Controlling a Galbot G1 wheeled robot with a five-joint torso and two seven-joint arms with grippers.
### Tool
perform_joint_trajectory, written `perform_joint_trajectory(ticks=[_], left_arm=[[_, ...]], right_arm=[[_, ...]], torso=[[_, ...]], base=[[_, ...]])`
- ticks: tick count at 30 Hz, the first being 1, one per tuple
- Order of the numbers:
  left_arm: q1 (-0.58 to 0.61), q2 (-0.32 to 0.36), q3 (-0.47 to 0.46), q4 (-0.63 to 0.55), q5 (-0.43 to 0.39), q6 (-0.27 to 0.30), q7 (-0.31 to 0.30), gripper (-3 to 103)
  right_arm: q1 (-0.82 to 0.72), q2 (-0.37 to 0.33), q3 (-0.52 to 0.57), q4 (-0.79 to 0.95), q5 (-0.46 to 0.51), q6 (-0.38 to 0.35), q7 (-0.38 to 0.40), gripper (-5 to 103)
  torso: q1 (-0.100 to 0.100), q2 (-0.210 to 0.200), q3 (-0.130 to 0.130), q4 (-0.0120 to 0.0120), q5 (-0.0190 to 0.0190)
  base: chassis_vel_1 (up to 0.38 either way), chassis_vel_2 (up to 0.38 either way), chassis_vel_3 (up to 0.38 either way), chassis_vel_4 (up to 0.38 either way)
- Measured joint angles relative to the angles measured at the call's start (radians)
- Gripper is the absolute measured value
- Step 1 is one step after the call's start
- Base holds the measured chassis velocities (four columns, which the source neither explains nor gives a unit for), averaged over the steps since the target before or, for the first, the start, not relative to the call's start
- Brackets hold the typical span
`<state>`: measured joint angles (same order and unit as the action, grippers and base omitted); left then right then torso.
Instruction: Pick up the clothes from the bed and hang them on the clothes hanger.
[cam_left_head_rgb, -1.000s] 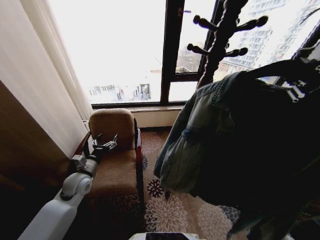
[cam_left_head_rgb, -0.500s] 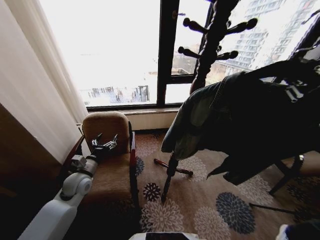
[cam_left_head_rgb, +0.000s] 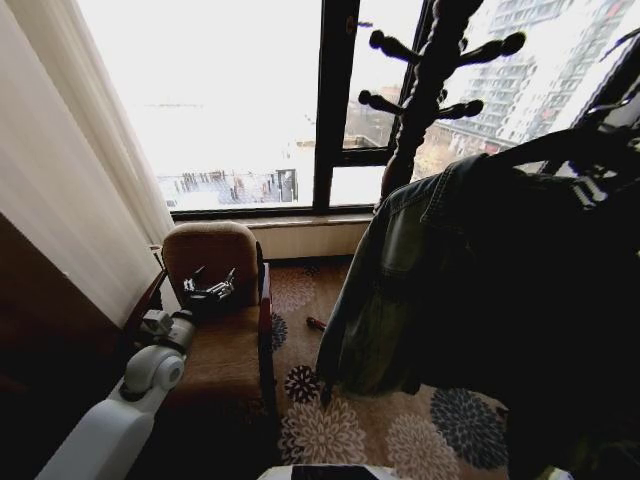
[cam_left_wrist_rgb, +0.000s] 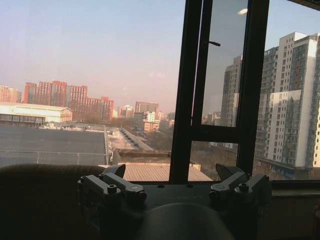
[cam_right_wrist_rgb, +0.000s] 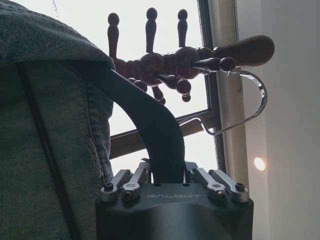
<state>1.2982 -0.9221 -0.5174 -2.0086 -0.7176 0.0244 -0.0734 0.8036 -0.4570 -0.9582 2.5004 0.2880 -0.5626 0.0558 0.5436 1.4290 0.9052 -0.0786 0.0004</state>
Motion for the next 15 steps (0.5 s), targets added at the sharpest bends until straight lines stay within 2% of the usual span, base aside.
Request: perform_joint_trajectory(ticks=[10,15], left_arm=[[0.0,0.0,0.0,0.0,0.0,0.0,0.0,100],[0.0,0.0,0.0,0.0,0.0,0.0,0.0,100]], right_arm=[[0.005,-0.004,-0.015,0.0,-0.007,0.011,0.0,30],[0.012,-0.009,-0.023,-0.002,-0.012,0.012,-0.001,30]], torso=[[0.0,0.0,0.0,0.0003,-0.0007],[0.0,0.0,0.0,-0.0004,0.0009]], base=[[-0.141,-0.128,0.165,0.159],[-0.124,-0.134,0.105,0.102]])
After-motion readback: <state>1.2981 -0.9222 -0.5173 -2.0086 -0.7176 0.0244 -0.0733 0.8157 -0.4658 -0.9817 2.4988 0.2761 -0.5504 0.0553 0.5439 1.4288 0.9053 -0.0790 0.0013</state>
